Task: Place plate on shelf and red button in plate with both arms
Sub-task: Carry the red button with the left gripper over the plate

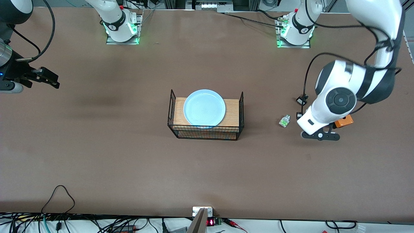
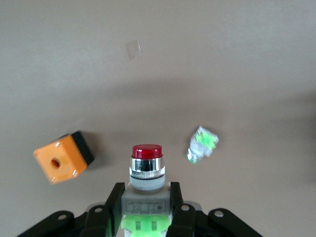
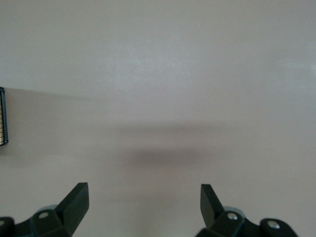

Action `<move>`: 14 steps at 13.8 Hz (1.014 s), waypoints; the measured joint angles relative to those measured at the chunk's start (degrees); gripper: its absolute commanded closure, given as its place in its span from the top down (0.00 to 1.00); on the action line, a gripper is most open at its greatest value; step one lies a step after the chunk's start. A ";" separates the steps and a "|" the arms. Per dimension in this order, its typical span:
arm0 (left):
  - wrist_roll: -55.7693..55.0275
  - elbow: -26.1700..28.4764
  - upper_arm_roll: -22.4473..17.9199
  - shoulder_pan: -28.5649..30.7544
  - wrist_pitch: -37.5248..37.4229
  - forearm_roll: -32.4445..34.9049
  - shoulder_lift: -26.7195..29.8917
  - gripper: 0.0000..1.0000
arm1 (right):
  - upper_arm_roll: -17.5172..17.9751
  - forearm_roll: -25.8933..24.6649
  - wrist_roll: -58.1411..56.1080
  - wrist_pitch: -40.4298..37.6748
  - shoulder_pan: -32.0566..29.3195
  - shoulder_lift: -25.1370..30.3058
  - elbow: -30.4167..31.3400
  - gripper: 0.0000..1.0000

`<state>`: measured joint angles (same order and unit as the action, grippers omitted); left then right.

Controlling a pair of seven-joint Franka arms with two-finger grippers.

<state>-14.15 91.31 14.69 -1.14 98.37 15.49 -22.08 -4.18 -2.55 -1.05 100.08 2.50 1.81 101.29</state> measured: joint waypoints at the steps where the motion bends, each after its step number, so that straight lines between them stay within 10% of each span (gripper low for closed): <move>1: -0.02 -2.90 1.46 -0.02 -3.63 -0.07 0.19 0.10 | 0.01 0.00 0.00 0.00 0.00 0.00 0.00 1.00; 8: -13.96 -14.15 12.40 -0.56 -8.46 -18.53 -0.03 0.16 | 0.07 0.00 0.00 -0.04 0.00 -0.01 0.00 1.00; 14: -28.20 -16.86 16.15 -8.91 6.48 -19.39 -4.54 0.12 | 0.11 0.00 0.00 -0.07 0.00 -0.48 -0.01 1.00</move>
<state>-42.35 74.45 30.84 -10.05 104.85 -3.90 -26.62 -4.07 -2.55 -1.05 100.01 2.51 1.33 101.28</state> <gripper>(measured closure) 0.586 0.000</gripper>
